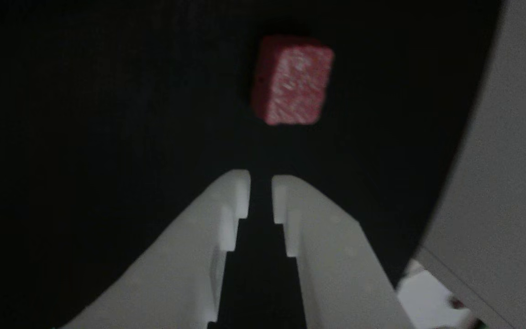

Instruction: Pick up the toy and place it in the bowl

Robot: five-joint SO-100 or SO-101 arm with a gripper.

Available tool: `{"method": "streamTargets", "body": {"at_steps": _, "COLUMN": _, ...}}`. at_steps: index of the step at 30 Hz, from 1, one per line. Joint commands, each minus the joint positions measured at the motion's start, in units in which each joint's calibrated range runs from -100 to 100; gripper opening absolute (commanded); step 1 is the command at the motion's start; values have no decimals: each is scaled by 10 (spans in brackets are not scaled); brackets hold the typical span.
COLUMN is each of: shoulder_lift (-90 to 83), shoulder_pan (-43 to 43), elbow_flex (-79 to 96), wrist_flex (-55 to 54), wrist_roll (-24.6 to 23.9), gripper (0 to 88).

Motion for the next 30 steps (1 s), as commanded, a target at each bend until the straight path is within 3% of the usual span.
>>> {"method": "streamTargets", "body": {"at_steps": 1, "shoulder_lift": 116, "shoulder_pan": 4, "elbow_flex": -156, "wrist_flex": 60, "wrist_roll": -30, "gripper": 22}}
{"method": "streamTargets", "body": {"at_steps": 13, "shoulder_lift": 355, "shoulder_pan": 54, "elbow_flex": -346, "wrist_flex": 85, "wrist_roll": -54, "gripper": 22}}
{"method": "streamTargets", "body": {"at_steps": 30, "shoulder_lift": 468, "shoulder_pan": 46, "elbow_flex": -511, "wrist_flex": 84, "wrist_roll": -55, "gripper": 22}}
